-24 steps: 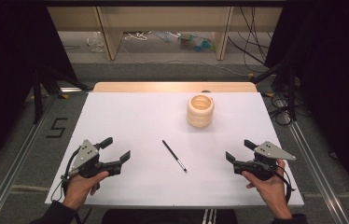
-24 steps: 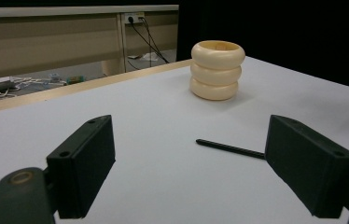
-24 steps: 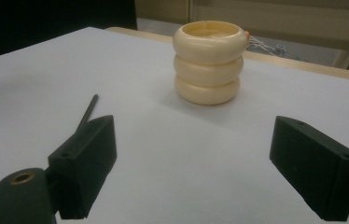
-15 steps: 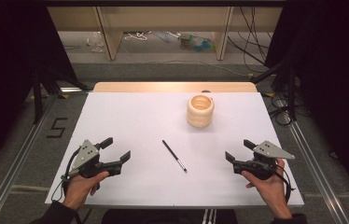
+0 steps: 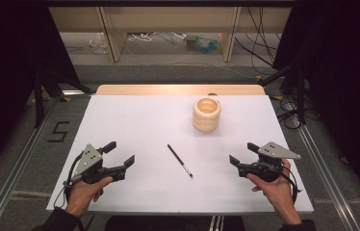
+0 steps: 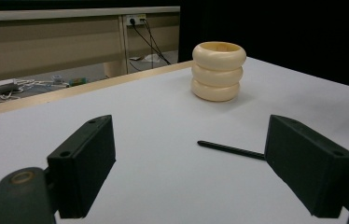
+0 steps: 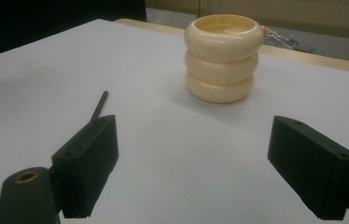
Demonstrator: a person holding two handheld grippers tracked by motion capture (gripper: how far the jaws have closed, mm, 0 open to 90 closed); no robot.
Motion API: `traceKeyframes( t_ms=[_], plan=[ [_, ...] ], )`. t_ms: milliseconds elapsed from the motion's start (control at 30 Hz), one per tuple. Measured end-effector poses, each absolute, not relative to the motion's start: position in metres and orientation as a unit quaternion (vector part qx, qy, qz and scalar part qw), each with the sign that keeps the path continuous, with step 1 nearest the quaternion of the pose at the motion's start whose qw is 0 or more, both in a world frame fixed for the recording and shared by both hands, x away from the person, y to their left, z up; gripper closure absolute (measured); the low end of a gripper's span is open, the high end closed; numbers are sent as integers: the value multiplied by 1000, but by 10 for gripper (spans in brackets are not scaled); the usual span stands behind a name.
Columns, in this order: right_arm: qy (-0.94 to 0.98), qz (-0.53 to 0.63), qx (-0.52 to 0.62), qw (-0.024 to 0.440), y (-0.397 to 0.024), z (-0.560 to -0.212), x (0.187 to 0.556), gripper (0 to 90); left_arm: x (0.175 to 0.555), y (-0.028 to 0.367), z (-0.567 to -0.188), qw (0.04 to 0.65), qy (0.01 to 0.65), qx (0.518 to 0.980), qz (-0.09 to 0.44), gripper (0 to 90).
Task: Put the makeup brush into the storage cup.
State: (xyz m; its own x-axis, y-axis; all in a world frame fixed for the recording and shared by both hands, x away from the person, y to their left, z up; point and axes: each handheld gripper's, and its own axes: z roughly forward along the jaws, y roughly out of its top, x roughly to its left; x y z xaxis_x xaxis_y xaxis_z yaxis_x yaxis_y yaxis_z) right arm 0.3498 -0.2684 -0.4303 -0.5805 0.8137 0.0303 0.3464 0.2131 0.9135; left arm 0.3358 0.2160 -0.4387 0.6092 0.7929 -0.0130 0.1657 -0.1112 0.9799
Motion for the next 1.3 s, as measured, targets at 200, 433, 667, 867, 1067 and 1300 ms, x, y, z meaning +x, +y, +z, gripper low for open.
traceKeyframes(
  t_ms=[200, 433, 667, 867, 1067, 1300],
  plan=[
    [749, 490, 380, 233, -259, -426, 357, 173, 336, 216, -439, 568, 349, 693, 275, 162],
    [771, 468, 369, 224, -241, -418, 370, 174, 337, 216, -440, 565, 348, 696, 274, 162],
    [800, 436, 359, 202, -218, -412, 385, 187, 336, 216, -440, 565, 350, 696, 271, 163],
    [829, 405, 344, 178, -191, -409, 398, 203, 338, 216, -441, 562, 353, 698, 270, 162],
    [860, 370, 316, 158, -153, -409, 411, 218, 339, 215, -441, 559, 353, 701, 269, 160],
    [884, 336, 292, 140, -127, -415, 420, 242, 338, 216, -441, 558, 352, 702, 269, 160]
  ],
)
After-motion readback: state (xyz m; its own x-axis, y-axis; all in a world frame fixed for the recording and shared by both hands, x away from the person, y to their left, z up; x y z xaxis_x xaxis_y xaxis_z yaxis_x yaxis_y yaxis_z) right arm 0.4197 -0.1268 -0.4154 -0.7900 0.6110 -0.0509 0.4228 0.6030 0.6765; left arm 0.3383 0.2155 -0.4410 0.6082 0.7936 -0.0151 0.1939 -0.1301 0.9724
